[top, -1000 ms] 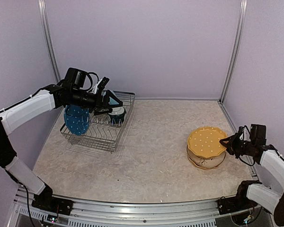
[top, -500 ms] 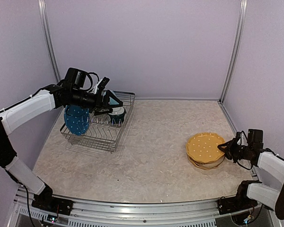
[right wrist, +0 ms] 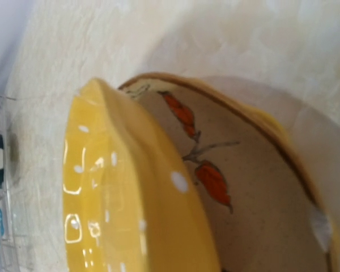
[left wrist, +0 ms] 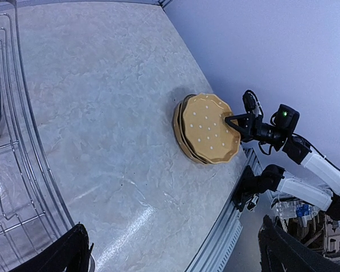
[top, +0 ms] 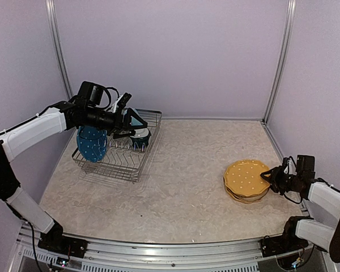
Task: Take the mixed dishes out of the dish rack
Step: Place the plate with another plate, then grab the plate from the dish rack.
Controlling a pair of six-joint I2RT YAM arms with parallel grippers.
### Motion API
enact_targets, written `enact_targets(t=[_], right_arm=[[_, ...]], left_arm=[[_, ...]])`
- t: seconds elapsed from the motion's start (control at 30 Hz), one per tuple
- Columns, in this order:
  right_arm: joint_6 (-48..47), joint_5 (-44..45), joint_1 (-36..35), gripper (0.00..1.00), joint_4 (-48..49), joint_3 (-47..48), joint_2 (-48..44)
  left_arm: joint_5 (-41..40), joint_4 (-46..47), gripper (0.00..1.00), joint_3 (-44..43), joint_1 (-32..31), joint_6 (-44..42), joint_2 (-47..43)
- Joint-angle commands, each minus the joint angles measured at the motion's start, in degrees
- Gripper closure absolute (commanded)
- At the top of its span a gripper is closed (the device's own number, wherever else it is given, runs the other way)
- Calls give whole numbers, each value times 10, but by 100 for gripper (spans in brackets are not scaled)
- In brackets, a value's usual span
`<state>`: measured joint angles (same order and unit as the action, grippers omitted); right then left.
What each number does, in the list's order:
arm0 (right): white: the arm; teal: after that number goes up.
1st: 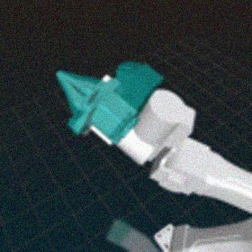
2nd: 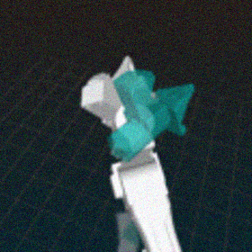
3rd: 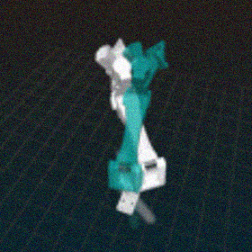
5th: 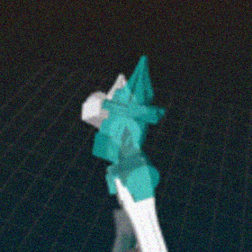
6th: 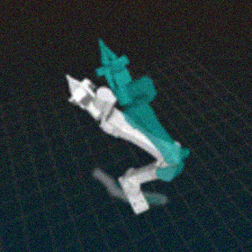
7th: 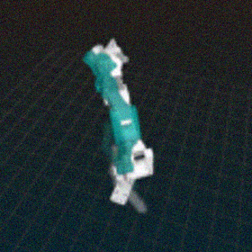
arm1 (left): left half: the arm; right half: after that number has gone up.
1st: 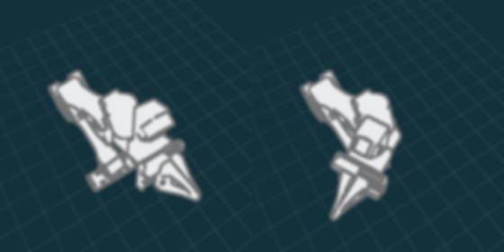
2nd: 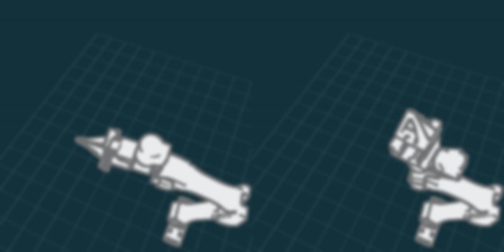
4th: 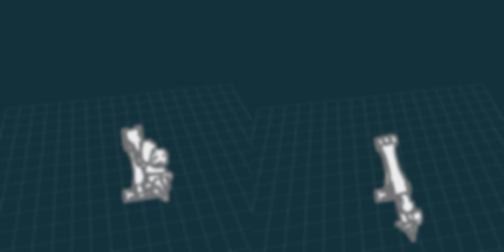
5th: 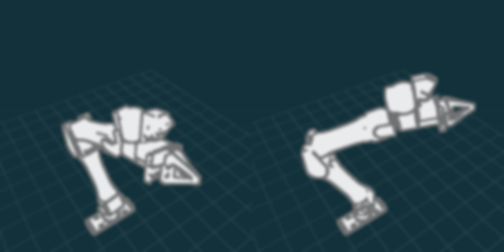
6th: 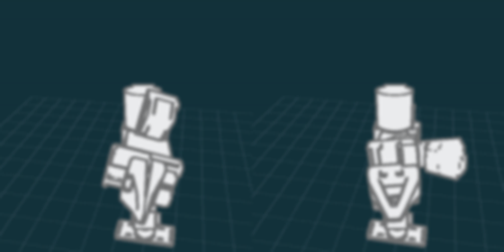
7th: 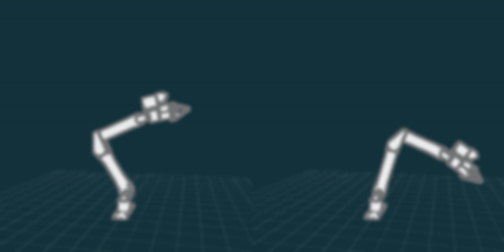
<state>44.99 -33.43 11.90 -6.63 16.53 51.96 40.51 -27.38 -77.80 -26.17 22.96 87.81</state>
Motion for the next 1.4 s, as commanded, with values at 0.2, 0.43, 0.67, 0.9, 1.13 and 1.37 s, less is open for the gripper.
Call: enact_targets(t=[0.2, 0.43, 0.67, 0.9, 1.13, 1.37], right_arm=[[-55, 38, 6, 41, -62, 32, -8], [-74, 58, 5, 23, -104, 45, -14], [-85, 78, 2, 15, -144, 64, -31], [-100, 109, -2, 14, -187, 97, -33], [-122, 142, -3, 12, -211, 111, -28], [-120, 170, -3, 8, -211, 114, -23]], left_arm=[[10, 12, 1, 5, 0, 2, 4], [18, 14, 1, 4, 0, 6, 4], [13, 13, 1, 5, 0, 6, -1], [-19, 0, 1, 2, 1, 2, -8], [-162, -50, 1, -14, 14, -18, -30], [-314, -103, 1, -42, 66, -34, -45]])
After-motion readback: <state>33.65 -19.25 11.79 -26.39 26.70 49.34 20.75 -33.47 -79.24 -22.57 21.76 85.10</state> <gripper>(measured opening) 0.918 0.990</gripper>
